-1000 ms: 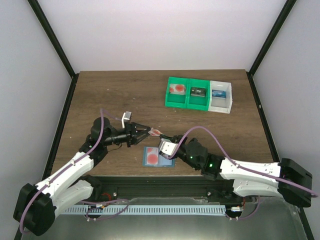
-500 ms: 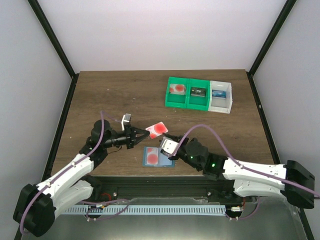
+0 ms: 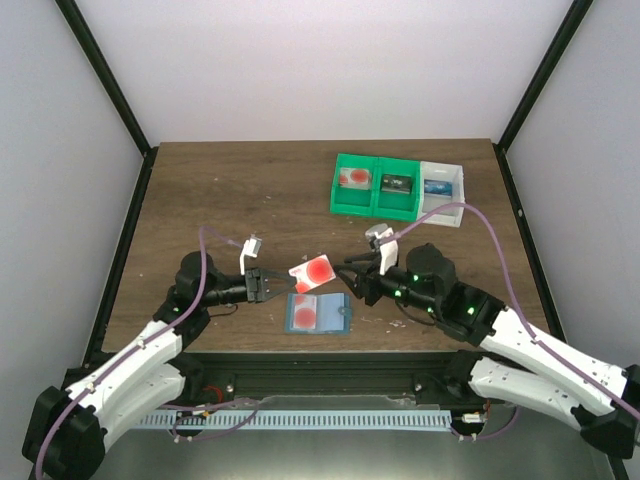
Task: Take the credit cards out of the card holder
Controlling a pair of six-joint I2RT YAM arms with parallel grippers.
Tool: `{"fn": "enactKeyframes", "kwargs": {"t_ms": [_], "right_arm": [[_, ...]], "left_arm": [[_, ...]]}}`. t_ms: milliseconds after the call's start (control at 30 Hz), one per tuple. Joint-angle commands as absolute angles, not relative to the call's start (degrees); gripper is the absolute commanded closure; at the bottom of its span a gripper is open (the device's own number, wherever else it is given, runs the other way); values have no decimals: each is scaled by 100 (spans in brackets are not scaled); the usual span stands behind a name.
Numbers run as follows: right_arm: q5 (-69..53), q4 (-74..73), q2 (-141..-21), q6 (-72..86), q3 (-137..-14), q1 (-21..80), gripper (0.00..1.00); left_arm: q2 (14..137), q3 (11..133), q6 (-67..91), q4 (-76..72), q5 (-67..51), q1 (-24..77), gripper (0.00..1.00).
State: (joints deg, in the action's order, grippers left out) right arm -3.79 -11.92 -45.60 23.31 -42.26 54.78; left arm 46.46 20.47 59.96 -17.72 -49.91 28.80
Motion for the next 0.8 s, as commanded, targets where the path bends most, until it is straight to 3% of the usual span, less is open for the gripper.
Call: {"fn": "enactKeyframes", "kwargs": {"t_ms": [0,167,367,767], "right_arm": [[-1825,-1583,-4566,3610,-4242,4699,66],[-3509,-1237,-4812,3748,-4056,3908,68],[-4511,-736,-4998,3818,-3754,3591,65],[-5058,473,-5507,4223,-3456,3551,65]], "left_arm": [[4434,1953,5399,-1895,-5122,2842,100],[4178,1830,5485,-2157,-5051,2845,100],[4186,1799,5530,-2394,-4967,2848,100],[4578,1710,5908,-3189,-5278,2848,100]]}}
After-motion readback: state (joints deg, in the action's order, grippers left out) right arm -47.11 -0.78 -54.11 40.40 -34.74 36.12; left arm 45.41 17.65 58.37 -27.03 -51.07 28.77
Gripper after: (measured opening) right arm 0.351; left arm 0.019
